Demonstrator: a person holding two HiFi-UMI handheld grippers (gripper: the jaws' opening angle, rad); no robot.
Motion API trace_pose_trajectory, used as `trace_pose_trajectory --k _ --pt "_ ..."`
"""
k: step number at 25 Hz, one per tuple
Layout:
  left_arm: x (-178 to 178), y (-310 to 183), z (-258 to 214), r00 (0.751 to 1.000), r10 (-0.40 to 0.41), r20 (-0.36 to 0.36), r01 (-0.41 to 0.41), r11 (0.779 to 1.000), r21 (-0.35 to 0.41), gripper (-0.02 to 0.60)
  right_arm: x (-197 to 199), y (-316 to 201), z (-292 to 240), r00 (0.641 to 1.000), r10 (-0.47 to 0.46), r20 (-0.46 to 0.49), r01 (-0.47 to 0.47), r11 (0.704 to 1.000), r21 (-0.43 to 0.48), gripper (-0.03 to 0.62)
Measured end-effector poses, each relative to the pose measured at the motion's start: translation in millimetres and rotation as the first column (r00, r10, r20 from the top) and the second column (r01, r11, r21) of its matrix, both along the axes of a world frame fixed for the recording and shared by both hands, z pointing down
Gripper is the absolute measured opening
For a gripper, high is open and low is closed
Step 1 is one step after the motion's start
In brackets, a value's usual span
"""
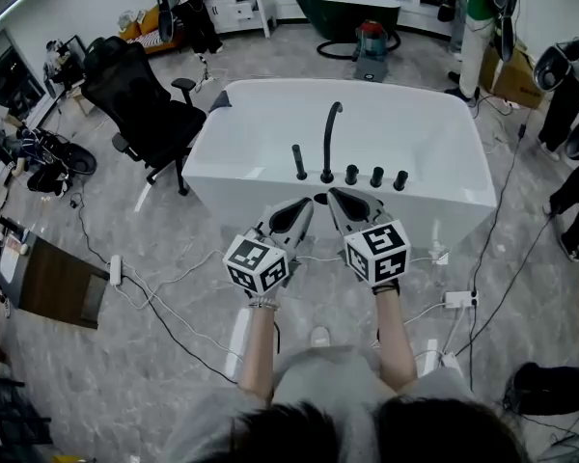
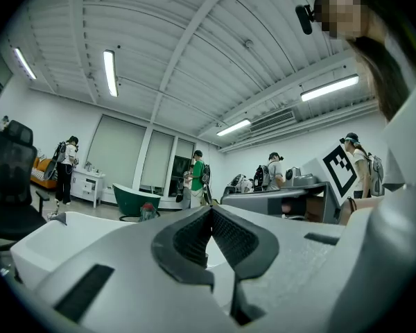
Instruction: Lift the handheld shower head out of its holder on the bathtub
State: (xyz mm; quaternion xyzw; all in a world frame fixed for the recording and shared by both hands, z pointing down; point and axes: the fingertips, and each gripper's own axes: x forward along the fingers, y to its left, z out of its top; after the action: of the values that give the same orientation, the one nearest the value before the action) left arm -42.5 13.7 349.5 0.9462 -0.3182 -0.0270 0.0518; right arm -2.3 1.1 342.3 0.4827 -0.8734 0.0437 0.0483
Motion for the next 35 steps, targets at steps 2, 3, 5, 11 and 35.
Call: trace_pose_trajectory --k 2,3,5,11,35 --pt "-3.0 -8.6 -0.4 1.0 0.01 -0.001 -0.01 1.0 0.002 0.005 -4.0 -8.8 0.6 1.0 0.008 0.005 -0.008 1.0 0.0 0.0" --pt "-4.7 -12.4 0.1 1.0 0.013 0.0 -0.013 1.0 0.004 0.005 -6.7 -13.1 1.6 1.0 0.009 0.005 -0.009 1.0 -0.001 0.001" --pt "-8.5 -19.8 2.0 1.0 0.012 -0.003 -0.012 1.0 0.005 0.005 -12.8 -22.1 3.3 1.0 0.005 0.0 -0.005 1.0 -0.001 0.0" --pt "-19.6 -35.6 9.2 1.0 -0.016 -0.017 0.015 1.0 -0.007 0.005 -25.0 -39.3 10.9 1.0 -0.024 -0.018 0.024 1.0 -0.015 0.0" --pt "-4.8 -176.5 45.4 0.992 -0.12 -0.025 0.117 0.989 -0.094 0.005 -13.6 -185.9 56.4 0.987 -0.152 -0.049 0.145 0.982 -0.123 0.0"
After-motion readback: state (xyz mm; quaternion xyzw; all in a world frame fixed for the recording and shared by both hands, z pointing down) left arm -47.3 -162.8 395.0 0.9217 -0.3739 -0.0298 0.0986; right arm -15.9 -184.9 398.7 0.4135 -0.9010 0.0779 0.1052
